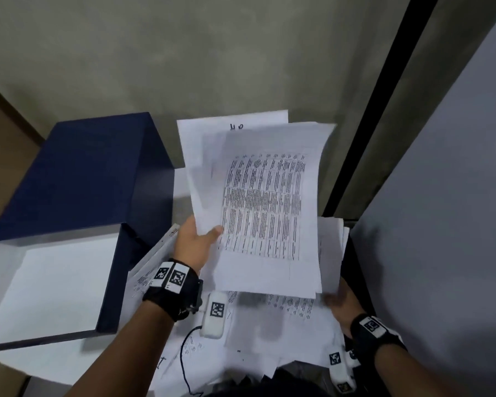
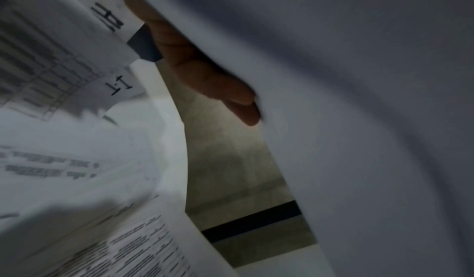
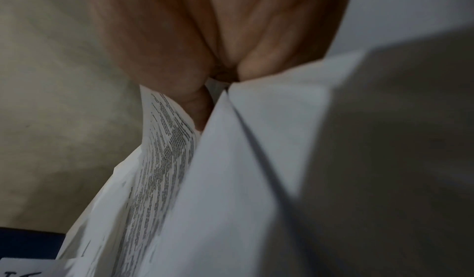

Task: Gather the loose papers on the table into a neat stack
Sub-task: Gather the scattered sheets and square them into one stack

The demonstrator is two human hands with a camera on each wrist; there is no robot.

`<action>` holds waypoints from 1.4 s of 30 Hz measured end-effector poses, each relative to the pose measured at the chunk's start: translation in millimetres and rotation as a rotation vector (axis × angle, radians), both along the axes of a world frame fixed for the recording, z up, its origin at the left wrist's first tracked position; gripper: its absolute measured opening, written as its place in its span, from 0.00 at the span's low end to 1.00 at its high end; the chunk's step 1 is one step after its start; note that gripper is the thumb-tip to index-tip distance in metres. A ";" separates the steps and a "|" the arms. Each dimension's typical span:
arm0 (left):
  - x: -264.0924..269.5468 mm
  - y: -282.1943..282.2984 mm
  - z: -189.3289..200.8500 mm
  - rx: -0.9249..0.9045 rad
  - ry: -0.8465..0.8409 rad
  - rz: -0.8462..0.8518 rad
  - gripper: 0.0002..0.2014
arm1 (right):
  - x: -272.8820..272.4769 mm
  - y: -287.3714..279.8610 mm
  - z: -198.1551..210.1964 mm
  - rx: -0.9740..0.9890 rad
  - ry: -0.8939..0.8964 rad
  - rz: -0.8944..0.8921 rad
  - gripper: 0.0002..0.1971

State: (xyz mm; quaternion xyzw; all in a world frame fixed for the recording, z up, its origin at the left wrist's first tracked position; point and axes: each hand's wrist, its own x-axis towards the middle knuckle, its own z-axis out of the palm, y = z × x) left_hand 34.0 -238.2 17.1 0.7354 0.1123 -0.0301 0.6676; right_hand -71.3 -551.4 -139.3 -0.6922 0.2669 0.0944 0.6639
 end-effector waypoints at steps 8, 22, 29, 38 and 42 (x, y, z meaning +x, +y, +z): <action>-18.0 -11.8 -72.5 0.269 0.322 -0.386 0.32 | 4.8 2.5 14.9 0.443 0.211 -0.160 0.22; -51.4 83.6 -117.6 0.834 0.442 0.120 0.18 | 4.1 -3.3 -30.4 -0.046 0.201 0.034 0.27; -42.9 128.5 -121.1 0.728 0.533 0.397 0.32 | 6.4 -7.7 -32.4 -0.113 0.219 0.026 0.27; -57.9 105.4 -108.6 1.145 0.405 0.019 0.17 | 6.7 -6.9 -33.9 -0.100 0.212 0.022 0.28; -62.0 79.8 -109.7 1.186 0.258 -0.044 0.16 | 4.5 -5.6 -26.4 -0.098 0.190 0.051 0.27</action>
